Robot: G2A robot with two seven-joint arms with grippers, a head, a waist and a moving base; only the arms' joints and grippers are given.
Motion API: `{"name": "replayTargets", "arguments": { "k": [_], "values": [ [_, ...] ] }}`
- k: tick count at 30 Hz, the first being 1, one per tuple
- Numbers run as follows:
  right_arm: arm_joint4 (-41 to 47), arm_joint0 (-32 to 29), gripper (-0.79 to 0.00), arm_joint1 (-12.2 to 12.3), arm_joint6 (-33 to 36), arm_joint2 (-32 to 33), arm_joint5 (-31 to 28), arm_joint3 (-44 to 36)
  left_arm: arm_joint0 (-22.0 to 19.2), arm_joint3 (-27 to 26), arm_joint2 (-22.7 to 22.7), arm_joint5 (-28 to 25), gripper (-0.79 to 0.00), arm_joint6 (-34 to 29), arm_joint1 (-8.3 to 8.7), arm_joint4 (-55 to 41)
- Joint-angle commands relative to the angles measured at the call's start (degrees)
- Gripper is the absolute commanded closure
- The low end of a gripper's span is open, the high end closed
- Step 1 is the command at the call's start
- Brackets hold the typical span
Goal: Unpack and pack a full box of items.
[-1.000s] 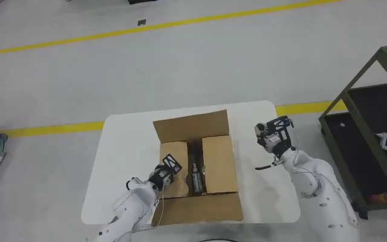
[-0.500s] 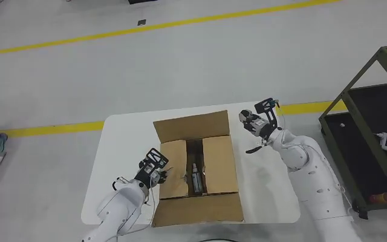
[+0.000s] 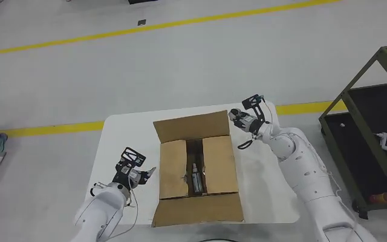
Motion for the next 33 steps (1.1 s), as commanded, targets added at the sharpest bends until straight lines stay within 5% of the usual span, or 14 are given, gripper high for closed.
{"name": "replayTargets", "arguments": {
  "k": [1, 13, 24, 33],
  "values": [
    [-0.7, 0.99, 0.0, -0.18, -0.47, -0.97, -1.55, 0.65, 0.57, -0.26, -1.06, -0.26, -0.785, -0.29, 0.1, 0.02],
    [-6.53, -2.09, 0.0, 1.18, -4.28, -0.47, -9.63, -3.85, 3.67, -0.04, -7.97, -3.62, -0.785, -0.54, 0.76, -0.21],
    [-17.66, -10.94, 0.0, 3.91, -5.09, 3.29, -12.92, -16.75, 7.26, 2.16, -13.3, -14.58, -0.785, 3.02, 1.84, 0.6],
    [-20.43, -16.55, 0.0, 4.87, -7.09, 4.47, -12.54, -22.54, 9.75, 3.48, -12.6, -20.82, -0.785, 7.02, 2.37, 3.45]
  ]
}}
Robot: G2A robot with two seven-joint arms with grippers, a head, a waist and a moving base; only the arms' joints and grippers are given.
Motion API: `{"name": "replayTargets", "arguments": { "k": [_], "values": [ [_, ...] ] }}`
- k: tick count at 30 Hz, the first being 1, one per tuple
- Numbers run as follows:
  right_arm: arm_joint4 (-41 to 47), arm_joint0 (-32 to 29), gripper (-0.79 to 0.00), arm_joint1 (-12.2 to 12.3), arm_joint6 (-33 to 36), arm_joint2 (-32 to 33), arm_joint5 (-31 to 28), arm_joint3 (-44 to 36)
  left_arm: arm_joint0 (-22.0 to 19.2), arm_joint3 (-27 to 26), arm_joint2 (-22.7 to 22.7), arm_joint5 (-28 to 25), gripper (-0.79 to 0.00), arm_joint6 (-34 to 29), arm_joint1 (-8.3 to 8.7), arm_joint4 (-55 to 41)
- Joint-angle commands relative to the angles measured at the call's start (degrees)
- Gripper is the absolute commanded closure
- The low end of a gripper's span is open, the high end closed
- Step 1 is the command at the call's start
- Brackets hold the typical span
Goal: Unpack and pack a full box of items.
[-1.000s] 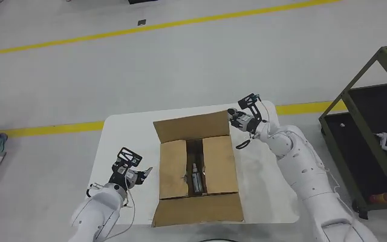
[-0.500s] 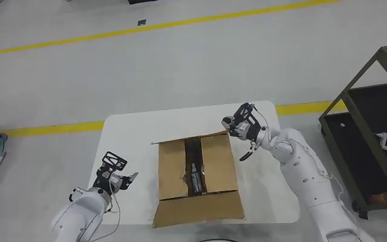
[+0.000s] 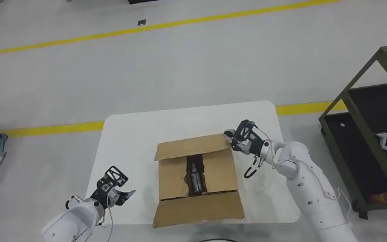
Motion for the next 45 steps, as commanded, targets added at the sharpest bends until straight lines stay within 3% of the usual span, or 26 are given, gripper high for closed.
{"name": "replayTargets", "arguments": {
  "k": [1, 9, 17, 25, 29, 35, 45],
  "values": [
    [-0.3, -0.92, 0.0, 0.15, -0.09, 0.01, 0.0, -0.84, 0.36, 0.96, 0.84, -1.53, -0.785, 1.32, 0.1, 0.85],
    [-0.56, -1.69, 0.0, 0.19, 0.07, -1.41, 1.1, -1.07, -0.16, 2.02, 2.17, -12.99, -0.785, 5.75, 0.75, -2.79],
    [0.03, -1.45, 0.0, 0.06, 0.25, -2.7, 2.72, -0.7, -1.33, 1.21, 4.53, -19.07, -0.785, 7.82, 1.19, -4.83],
    [1.0, -1.14, 0.0, -0.11, 0.53, -4.02, 4.13, -0.04, -1.4, 1.4, 6.42, -19.39, -0.785, 11.7, 1.66, -0.56],
    [1.38, -1.02, 0.0, -0.1, 0.76, -4.32, 4.27, 0.07, -1.48, 2.71, 5.44, -15.56, -0.785, 12.78, 1.72, -0.6],
    [1.74, -1.18, 0.0, -0.01, 1.3, -4.72, 3.98, -0.2, -0.42, 2.9, 2.99, -15.14, -0.785, 12.28, 2.2, 0.12],
    [3.54, -0.98, 0.0, -0.12, 0.92, -5.53, 4.69, 0.96, 1.0, 2.14, 5.88, -16.05, -0.785, 13.37, 2.55, 2.52]
  ]
}}
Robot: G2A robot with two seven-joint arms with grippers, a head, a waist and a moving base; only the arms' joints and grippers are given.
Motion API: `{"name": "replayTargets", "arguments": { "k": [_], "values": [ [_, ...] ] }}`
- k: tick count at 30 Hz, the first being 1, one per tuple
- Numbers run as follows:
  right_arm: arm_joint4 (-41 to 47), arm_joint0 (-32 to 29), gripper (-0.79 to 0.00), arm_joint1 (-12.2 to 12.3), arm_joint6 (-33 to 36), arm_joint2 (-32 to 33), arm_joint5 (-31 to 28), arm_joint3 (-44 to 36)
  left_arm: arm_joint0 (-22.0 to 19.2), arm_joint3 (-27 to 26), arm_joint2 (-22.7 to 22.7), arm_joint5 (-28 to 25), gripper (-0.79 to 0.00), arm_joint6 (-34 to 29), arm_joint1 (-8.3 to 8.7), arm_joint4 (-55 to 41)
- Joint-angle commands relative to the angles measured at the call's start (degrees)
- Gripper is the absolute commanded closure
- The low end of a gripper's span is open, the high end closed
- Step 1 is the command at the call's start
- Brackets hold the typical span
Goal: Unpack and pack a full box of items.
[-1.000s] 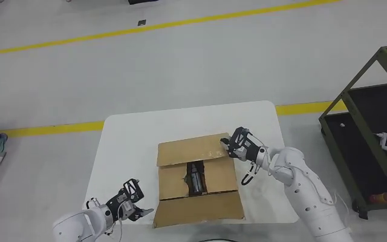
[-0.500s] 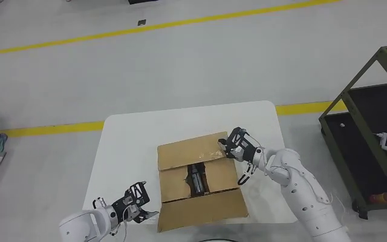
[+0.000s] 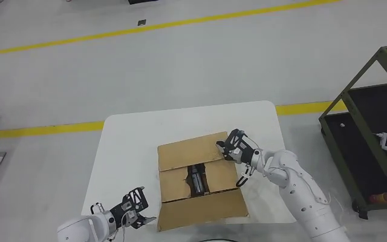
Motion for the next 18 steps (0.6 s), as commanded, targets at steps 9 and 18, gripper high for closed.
{"name": "replayTargets", "arguments": {
  "k": [9, 18],
  "values": [
    [0.65, -0.34, 0.0, 0.12, 0.21, -0.24, 0.5, 0.51, -1.59, -1.42, 2.77, 3.57, -0.785, 1.62, -0.05, -0.43],
    [0.79, -0.78, 0.0, 0.43, 0.55, 0.26, 0.47, 0.13, -4.07, -2.48, 4.37, 11.0, -0.785, -2.13, -0.68, -7.46]
  ]
}}
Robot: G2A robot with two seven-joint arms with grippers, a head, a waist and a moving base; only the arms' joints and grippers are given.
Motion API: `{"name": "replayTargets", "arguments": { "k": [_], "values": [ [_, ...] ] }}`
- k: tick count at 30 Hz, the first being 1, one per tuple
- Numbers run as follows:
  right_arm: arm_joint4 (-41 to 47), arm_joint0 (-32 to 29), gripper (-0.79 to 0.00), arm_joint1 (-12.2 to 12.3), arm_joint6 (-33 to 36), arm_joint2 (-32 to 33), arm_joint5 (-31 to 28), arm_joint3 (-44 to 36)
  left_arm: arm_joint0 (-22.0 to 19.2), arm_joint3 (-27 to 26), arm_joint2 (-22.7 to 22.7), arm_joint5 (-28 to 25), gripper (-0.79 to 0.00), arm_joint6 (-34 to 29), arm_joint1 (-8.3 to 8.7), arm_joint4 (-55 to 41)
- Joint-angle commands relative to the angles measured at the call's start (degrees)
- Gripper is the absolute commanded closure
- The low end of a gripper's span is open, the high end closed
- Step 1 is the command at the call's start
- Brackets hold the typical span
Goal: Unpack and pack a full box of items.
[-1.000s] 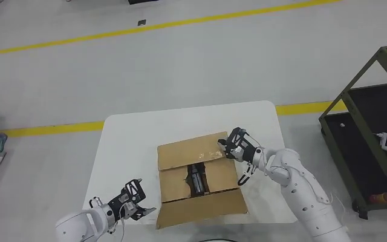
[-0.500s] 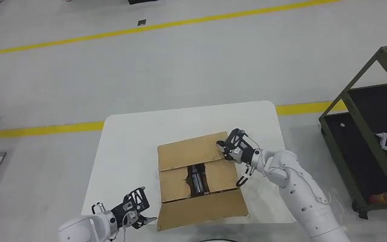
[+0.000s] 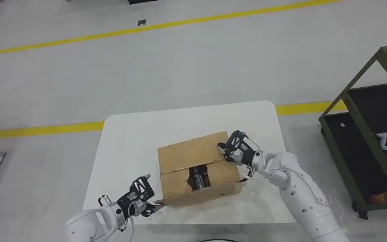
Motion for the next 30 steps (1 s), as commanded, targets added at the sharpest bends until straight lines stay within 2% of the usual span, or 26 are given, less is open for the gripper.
{"name": "replayTargets", "arguments": {
  "k": [1, 4, 8, 11, 23, 30],
  "values": [
    [0.11, -0.09, 0.0, 0.09, 0.04, 0.26, 0.01, -0.39, -0.66, 0.19, 0.69, 2.43, -0.785, -1.07, -0.21, -1.65],
    [0.57, -0.62, 0.0, 0.31, -0.37, 1.11, -0.03, -1.45, -2.47, 0.18, 1.93, 5.52, -0.785, -3.64, -0.48, -2.38],
    [1.02, -2.07, 0.0, 0.93, -0.69, 3.25, -1.22, -3.91, -5.72, 2.04, 5.78, 13.95, -0.785, -6.86, -1.21, 0.83],
    [0.03, -2.84, 0.0, 1.32, 0.48, 4.2, -1.25, -5.29, -7.94, 3.39, 8.26, 17.99, -0.785, -8.04, -1.79, 0.72],
    [-1.45, -5.27, 0.0, 1.89, 2.36, 5.14, 1.52, -11.49, -11.37, 7.42, 11.72, 22.98, -0.785, -10.08, -2.59, 3.78],
    [-9.24, -5.09, 0.0, 1.05, 5.16, -1.35, 7.9, -13.85, -11.55, 7.71, 11.89, 23.31, -0.785, -10.4, -2.74, 4.06]
  ]
}}
